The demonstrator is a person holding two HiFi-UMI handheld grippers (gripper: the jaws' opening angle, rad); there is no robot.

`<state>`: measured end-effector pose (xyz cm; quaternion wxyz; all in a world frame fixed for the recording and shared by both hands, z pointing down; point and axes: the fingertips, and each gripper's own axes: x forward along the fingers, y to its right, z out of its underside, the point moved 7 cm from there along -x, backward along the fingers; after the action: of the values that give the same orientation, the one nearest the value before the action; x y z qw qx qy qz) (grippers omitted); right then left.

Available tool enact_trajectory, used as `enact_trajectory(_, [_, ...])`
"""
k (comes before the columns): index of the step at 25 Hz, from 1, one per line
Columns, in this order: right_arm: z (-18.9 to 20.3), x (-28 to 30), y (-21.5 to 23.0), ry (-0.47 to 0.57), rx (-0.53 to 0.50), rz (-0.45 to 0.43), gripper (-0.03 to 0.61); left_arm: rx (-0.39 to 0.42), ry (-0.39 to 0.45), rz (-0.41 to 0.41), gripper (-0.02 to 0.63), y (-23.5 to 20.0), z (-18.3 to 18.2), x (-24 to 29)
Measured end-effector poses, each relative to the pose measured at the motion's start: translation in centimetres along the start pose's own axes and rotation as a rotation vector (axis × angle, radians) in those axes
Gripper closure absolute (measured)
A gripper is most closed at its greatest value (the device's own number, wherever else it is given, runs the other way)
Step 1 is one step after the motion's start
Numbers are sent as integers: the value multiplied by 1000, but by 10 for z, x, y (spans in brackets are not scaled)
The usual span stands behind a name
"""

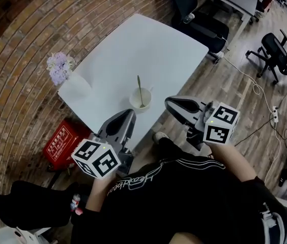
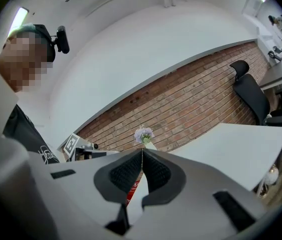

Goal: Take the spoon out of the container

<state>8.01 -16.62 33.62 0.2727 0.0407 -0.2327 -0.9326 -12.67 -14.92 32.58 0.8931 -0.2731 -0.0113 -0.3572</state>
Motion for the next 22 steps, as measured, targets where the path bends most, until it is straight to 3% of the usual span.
enact_trajectory(11, [-18, 45, 61, -41, 25, -45, 580, -50, -13, -60, 609, -46, -15, 40])
enact_trajectory(22, [-6, 87, 106, -143, 9, -127, 578, -123, -31, -135, 609, -88, -8, 57])
